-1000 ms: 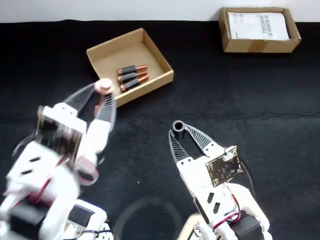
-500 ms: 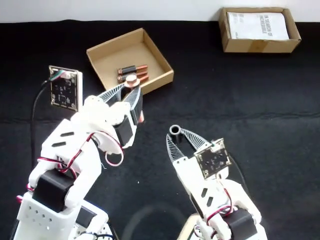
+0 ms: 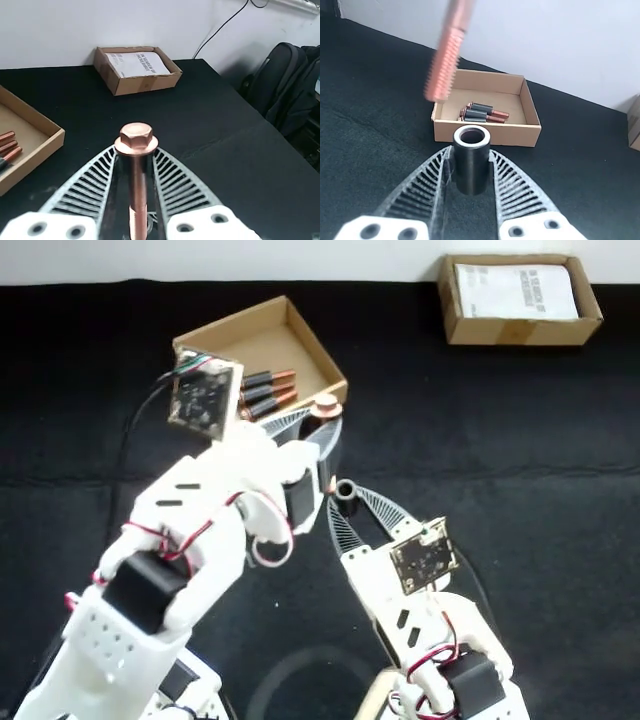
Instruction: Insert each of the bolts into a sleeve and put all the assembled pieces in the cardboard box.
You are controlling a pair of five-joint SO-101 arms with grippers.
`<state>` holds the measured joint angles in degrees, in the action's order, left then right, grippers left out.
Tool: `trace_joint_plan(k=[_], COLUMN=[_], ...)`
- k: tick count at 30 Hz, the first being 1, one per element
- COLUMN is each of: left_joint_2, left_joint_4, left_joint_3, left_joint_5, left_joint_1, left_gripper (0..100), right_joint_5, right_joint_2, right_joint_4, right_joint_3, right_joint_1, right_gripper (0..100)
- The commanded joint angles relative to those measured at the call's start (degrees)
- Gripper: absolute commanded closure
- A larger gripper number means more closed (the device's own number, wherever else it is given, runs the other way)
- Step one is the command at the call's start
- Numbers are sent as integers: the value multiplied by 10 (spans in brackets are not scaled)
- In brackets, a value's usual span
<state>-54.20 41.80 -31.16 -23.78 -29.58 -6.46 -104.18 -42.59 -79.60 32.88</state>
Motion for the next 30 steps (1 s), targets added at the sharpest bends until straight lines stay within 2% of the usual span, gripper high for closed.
trace_joint_plan(k=[1, 6, 25, 30], left_joint_2=[18, 20, 1, -52], left_joint_4=[-64, -125, -124, -122], left_joint_3=[-6, -42, -142, -196], left_joint_5=[11, 29, 25, 26], left_joint_1=[-5, -22, -31, -72], left_gripper=[991, 991, 991, 991], right_joint_5=[-4, -4, -4, -4], right_joint_2=[3, 3, 3, 3], right_joint_4=[14, 13, 11, 11], right_joint_3=[1, 2, 7, 6], right_joint_1=[3, 0, -13, -39], right_gripper=[991, 991, 991, 991])
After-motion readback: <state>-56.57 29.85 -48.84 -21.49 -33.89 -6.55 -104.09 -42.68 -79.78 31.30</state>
